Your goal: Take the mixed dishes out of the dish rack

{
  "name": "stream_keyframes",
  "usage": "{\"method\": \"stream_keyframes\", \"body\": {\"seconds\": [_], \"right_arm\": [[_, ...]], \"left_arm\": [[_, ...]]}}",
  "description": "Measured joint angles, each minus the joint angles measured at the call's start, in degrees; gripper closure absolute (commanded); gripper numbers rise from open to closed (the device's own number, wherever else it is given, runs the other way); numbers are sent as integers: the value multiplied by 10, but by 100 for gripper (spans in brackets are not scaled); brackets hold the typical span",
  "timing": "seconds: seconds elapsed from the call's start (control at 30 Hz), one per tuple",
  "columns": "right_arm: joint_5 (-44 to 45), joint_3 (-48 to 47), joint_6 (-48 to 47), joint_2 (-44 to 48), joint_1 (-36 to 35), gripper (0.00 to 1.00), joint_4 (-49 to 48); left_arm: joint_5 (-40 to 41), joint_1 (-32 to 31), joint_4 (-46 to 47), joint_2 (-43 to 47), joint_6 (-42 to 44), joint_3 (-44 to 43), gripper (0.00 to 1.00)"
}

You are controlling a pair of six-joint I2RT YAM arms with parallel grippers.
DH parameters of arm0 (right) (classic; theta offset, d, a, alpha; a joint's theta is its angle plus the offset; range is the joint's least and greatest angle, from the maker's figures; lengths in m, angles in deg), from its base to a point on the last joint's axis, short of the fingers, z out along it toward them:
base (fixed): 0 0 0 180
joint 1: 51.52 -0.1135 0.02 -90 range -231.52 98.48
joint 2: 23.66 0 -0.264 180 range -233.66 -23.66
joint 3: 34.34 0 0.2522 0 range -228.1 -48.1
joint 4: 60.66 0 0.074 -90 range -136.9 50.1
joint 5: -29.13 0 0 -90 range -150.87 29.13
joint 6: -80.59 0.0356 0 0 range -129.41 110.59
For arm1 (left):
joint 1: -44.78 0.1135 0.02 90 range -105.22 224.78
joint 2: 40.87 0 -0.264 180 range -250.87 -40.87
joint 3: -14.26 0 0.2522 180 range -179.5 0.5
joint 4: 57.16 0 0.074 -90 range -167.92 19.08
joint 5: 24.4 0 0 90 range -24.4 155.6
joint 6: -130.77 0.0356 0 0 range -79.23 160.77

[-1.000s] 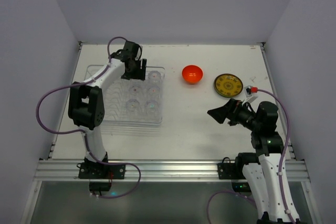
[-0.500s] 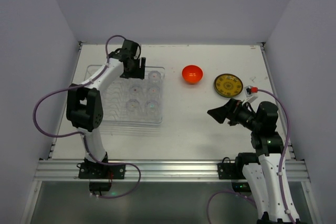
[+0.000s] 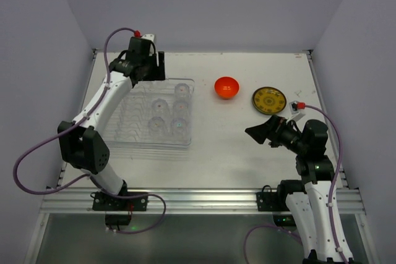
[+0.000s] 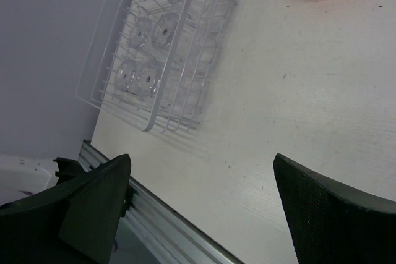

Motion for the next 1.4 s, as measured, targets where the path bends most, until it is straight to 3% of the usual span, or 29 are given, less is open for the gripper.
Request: {"method": "stream_keyframes", "body": {"seconds": [0.23,0.4,0.5,0.6,0.7,0.97,1.2,1.3,1.33,1.37,1.4], "right_arm": [[-10,18,59,-5,-2,1,-81],[-13,18,105,-67,-87,6,-200],[-13,4,104,-111,-156,15,-269],[-14,-33,80,-149,-198,22,-298],[-16,-55,60,-163,-207,29,-326],[-61,-46,54,-185,-223,38,-405],[-143,-16,114,-220,-226,63,-546],[-161,-15,121,-220,-232,98,-571],[-163,-15,122,-218,-233,100,-573],[-158,-14,128,-217,-231,100,-575],[-157,-14,129,-216,-231,100,-578]], "left_arm": [[-43,-21,64,139,-44,73,100],[-144,-94,243,328,-163,257,100],[-211,-150,383,386,-275,367,100],[-249,-185,520,389,-391,461,100],[-256,-205,572,372,-473,521,100],[-275,-229,697,345,-587,546,100],[-307,-243,779,285,-630,550,100],[-315,-245,790,279,-633,554,100],[-318,-245,798,276,-634,555,100],[-319,-243,805,276,-630,555,98],[-320,-243,809,275,-629,555,67]]}}
